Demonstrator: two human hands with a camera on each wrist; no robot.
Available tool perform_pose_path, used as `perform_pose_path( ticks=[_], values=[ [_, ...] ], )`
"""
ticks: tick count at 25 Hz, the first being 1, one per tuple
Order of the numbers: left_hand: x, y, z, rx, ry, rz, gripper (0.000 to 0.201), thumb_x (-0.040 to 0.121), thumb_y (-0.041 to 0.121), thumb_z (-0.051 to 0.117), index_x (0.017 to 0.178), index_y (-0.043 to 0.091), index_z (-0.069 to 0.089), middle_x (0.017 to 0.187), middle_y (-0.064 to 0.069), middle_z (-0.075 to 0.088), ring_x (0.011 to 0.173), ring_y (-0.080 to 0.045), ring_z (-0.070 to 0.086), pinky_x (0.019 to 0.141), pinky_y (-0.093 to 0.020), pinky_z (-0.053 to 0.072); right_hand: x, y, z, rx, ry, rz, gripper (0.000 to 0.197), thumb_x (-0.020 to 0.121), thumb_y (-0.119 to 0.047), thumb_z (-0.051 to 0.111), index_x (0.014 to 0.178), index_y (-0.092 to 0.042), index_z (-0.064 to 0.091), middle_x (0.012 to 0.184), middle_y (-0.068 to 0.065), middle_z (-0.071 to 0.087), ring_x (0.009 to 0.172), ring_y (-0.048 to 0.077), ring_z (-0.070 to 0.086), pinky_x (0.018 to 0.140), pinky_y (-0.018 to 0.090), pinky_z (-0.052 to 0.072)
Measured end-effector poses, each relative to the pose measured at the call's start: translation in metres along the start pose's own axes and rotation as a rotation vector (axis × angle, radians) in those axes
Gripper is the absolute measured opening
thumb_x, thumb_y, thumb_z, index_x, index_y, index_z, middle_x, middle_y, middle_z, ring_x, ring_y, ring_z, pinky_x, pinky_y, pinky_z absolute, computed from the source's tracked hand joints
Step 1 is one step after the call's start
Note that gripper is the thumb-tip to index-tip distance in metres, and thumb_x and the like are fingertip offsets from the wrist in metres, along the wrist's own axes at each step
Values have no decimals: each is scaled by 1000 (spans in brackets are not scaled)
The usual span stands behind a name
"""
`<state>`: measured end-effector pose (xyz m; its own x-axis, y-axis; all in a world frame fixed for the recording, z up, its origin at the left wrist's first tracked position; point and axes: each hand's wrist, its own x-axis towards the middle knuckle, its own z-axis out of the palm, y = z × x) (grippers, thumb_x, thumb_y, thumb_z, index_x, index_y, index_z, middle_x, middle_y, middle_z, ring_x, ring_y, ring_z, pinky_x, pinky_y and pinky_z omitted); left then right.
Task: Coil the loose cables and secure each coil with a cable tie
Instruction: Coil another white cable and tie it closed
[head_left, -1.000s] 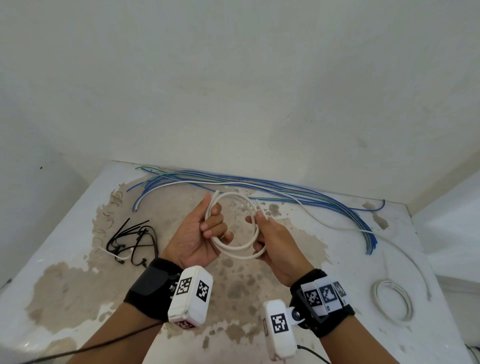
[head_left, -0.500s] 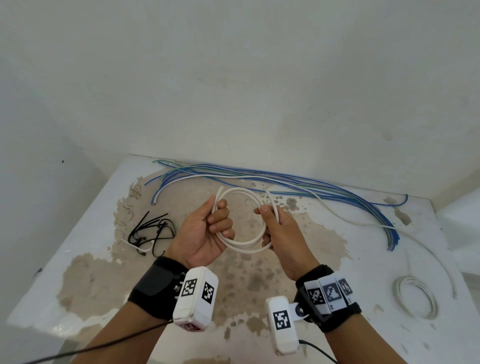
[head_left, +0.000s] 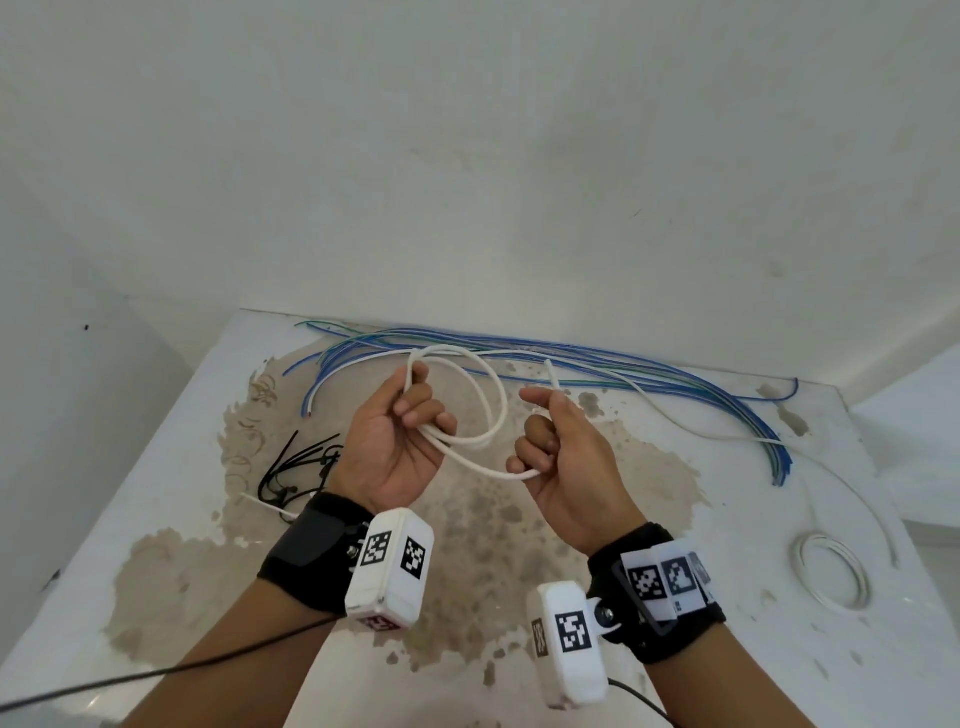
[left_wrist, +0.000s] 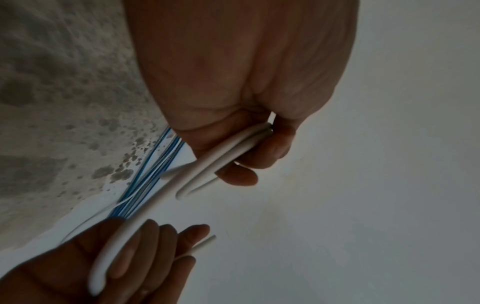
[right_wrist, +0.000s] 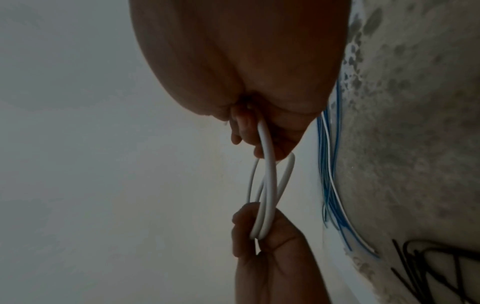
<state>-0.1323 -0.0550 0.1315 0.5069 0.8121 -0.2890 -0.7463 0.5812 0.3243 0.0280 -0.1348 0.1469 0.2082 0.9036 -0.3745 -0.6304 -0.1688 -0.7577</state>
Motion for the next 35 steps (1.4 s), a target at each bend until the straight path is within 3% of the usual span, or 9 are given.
perform_pose_path(
  ticks=[3,6,8,11,15,21,28,32,35],
  values=[
    [2,12,-1,5,29,24,18,95,27,48,86,16,59,58,10,45,48,-1,48,65,-25,57,-2,0,7,-68,19,16,33,112,-29,31,118,-8,56,61,-4,23,49,12,21,52,27,37],
    [5,21,-6,0,18,-1,15,93,25,51,85,16,60,56,10,45,44,-2,46,57,-23,55,1,1,11,-88,74,45,30,111,-30,34,113,-9,55,60,-4,24,47,11,21,48,27,34],
    [5,23,-10,19,-28,-65,10,86,20,67,87,15,59,53,9,43,40,-3,43,49,-20,50,6,2,13,-40,109,48,23,110,-27,36,101,-12,51,60,-4,26,45,11,21,46,26,31],
    [4,30,-17,60,-139,-236,30,68,14,90,81,13,63,51,7,42,39,-3,42,44,-20,46,14,0,10,-109,116,-25,18,108,-17,39,92,-15,48,67,-3,41,49,10,31,47,26,35],
    [4,42,-20,153,-181,-388,24,75,18,86,79,13,62,51,9,31,40,-4,26,38,-19,39,20,-3,3,-276,72,-81,13,104,-16,55,103,-10,66,82,0,61,63,13,54,62,29,52],
    [1,47,-22,184,-168,-492,26,74,18,87,77,15,61,53,10,25,40,-3,21,34,-16,30,20,6,10,-450,41,-104,18,103,-16,56,109,-8,71,75,-2,59,67,12,56,68,27,53],
    [2,39,-21,86,-135,-272,28,72,23,88,74,17,60,48,9,26,40,-4,17,34,-16,27,16,8,18,-379,117,-54,24,109,-20,42,116,-13,64,81,0,45,61,11,51,62,29,53],
    [3,31,-15,-70,-69,-38,36,100,36,46,71,20,57,43,7,33,41,-5,15,35,-15,25,16,11,22,-127,114,84,15,106,-20,51,116,-10,56,64,-4,38,48,9,41,50,27,47],
    [5,27,-10,-162,-79,64,41,104,38,37,73,19,56,45,7,34,42,-5,17,38,-15,28,14,14,23,38,63,174,11,103,-19,55,110,-10,55,59,-5,32,42,7,35,46,24,43]
  ],
)
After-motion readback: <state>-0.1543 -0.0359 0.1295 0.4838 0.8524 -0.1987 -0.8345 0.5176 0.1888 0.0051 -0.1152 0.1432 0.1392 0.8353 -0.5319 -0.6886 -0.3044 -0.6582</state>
